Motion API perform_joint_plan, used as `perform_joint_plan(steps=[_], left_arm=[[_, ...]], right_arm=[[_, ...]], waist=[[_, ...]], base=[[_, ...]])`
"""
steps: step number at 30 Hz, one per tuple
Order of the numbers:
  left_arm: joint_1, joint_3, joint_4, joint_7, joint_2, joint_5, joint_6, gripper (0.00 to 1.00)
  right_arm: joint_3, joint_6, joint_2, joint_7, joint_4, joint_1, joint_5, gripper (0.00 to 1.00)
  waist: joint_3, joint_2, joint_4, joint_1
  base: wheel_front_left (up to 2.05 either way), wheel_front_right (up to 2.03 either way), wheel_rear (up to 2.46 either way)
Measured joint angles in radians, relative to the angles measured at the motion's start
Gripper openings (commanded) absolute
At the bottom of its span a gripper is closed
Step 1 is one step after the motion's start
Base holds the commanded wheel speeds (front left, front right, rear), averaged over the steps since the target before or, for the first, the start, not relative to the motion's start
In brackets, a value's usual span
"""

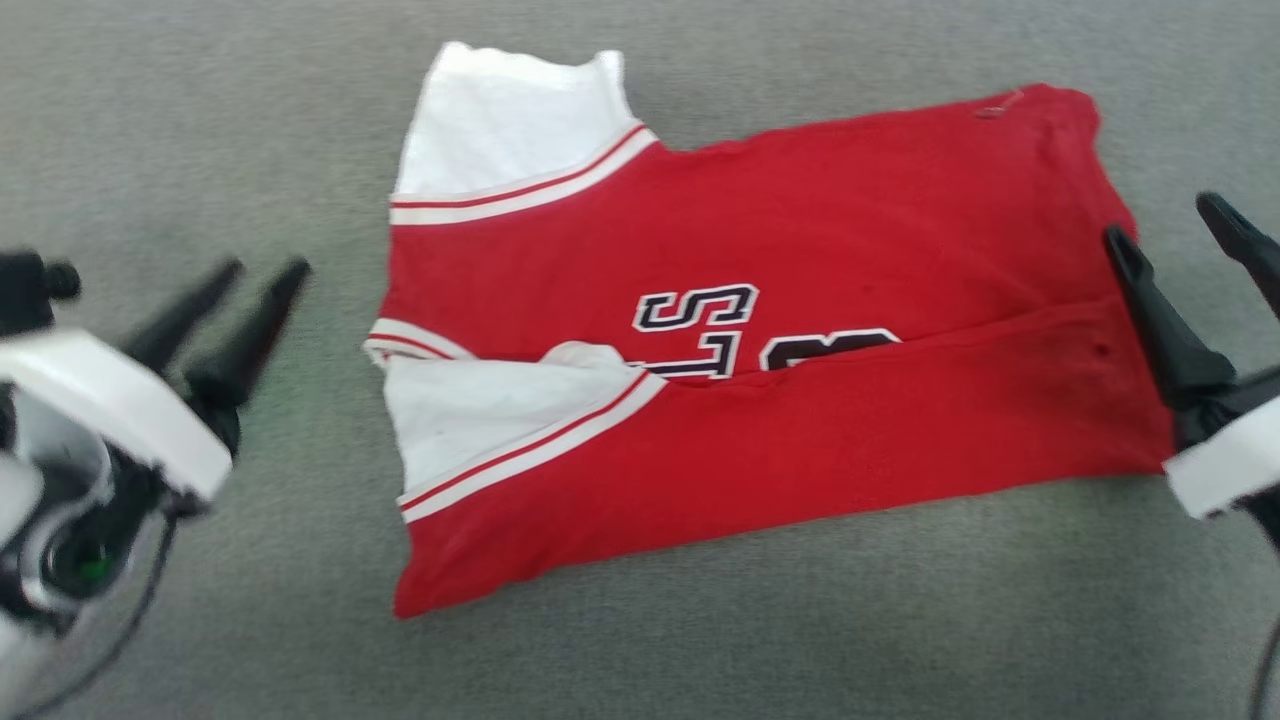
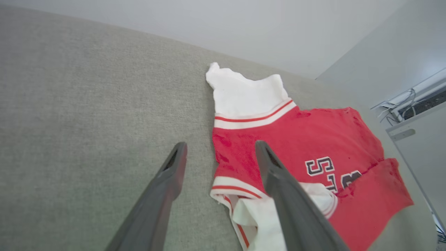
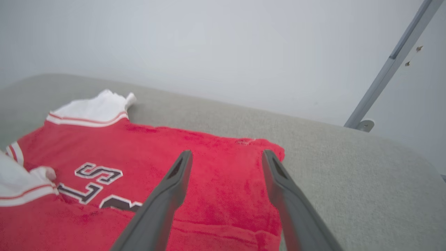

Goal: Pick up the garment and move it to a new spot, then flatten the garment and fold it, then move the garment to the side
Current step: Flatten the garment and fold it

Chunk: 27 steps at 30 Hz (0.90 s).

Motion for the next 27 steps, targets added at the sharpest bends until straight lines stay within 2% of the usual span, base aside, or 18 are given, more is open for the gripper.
perform_joint_plan(steps=[5, 11, 19, 22, 27], left_arm=[[-0.158, 0.012, 0.187, -0.001, -0.072, 0.067, 0.012, 1.0], [-0.416, -0.013, 0.42, 0.127, -0.126, 0.136, -0.018, 1.0], [-0.698, -0.121, 0.663, 0.476, -0.166, 0.202, -0.105, 1.0], [-0.782, -0.16, 0.76, 0.674, -0.185, 0.194, -0.122, 1.0], [-0.84, -0.187, 0.841, 0.841, -0.198, 0.178, -0.129, 1.0]], right_arm=[[0.036, 0.0, 0.102, -0.156, 0.032, -0.029, -0.037, 1.0], [0.044, 0.0, 0.153, -0.232, 0.054, -0.05, -0.052, 1.0], [0.033, 0.0, 0.191, -0.243, 0.079, -0.051, -0.051, 1.0], [0.045, 0.0, 0.192, -0.24, 0.08, -0.065, -0.047, 1.0], [0.057, 0.0, 0.187, -0.229, 0.077, -0.071, -0.045, 1.0]], waist=[[0.008, 0.0, -0.059, 0.0], [0.041, 0.0, -0.137, 0.0], [0.113, 0.0, -0.224, 0.0], [0.143, 0.0, -0.257, 0.0], [0.17, 0.0, -0.28, 0.0]], base=[[0.0, 0.0, 0.0], [0.0, 0.0, 0.0], [0.0, 0.0, 0.0], [0.0, 0.0, 0.0], [0.0, 0.0, 0.0]])
